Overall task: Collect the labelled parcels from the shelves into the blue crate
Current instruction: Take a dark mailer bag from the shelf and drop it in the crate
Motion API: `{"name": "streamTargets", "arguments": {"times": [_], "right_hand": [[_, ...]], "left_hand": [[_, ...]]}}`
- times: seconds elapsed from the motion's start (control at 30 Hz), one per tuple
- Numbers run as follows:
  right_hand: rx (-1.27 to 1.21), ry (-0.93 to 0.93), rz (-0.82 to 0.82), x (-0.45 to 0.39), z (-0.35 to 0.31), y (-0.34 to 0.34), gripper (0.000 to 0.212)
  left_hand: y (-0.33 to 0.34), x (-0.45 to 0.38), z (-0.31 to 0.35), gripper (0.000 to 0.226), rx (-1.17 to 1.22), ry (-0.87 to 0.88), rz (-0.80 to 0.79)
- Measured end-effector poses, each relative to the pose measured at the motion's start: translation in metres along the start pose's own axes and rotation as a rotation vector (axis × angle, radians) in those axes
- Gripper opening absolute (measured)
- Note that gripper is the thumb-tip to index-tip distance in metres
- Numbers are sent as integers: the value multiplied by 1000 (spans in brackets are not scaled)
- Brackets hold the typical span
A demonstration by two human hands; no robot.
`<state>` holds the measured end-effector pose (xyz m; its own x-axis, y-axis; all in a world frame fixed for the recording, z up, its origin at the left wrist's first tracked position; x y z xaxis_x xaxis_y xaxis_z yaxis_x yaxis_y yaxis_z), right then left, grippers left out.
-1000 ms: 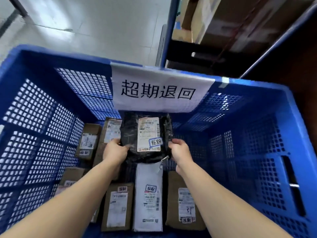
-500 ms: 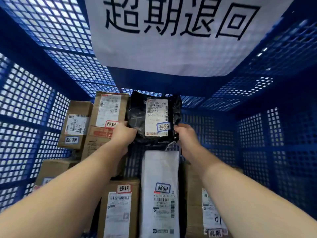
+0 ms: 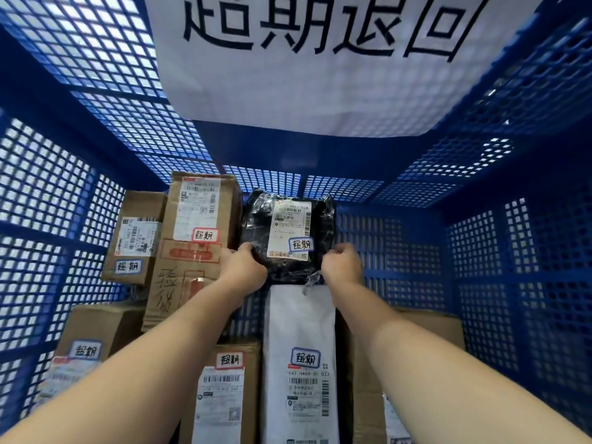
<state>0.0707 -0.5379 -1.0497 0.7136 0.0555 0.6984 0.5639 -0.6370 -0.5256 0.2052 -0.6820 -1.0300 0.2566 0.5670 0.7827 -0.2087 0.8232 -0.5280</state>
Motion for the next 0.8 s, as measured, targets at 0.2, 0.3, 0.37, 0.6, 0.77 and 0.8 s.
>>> {"name": "streamTargets", "arguments": {"times": [0.2, 0.3, 0.37, 0.6, 0.77, 0.8], "right_hand": [[-105, 30, -122, 0, 1, 17, 39], [-145, 70, -218, 2, 2, 26, 40], [-154, 73, -231, 2, 5, 24, 41], [-131, 61, -194, 22, 3, 7, 43], [-122, 39, -226, 68, -11, -21, 38], [-116, 47, -218, 79, -16, -29, 36]], "left_hand": [[17, -11, -8, 60, 161, 4, -115], [24, -2, -2, 49, 218, 24, -175], [28, -2, -2, 51, 233, 42, -195], [6, 19, -6, 53, 281, -2, -80], [-15, 68, 10, 44, 324, 8, -84], [-22, 78, 16, 42, 334, 16, -75]]}}
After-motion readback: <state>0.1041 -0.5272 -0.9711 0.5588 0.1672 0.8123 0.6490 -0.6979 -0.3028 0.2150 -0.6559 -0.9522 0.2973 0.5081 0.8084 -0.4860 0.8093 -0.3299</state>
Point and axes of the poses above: each hand's wrist, its own x-axis away from the middle knuckle, its own y-axis out of the palm, z = x × y, the point moved 7 cm from there along -x, towards the middle knuckle, and after that the axes turned 1 degree about z, right-handed, at the moved point
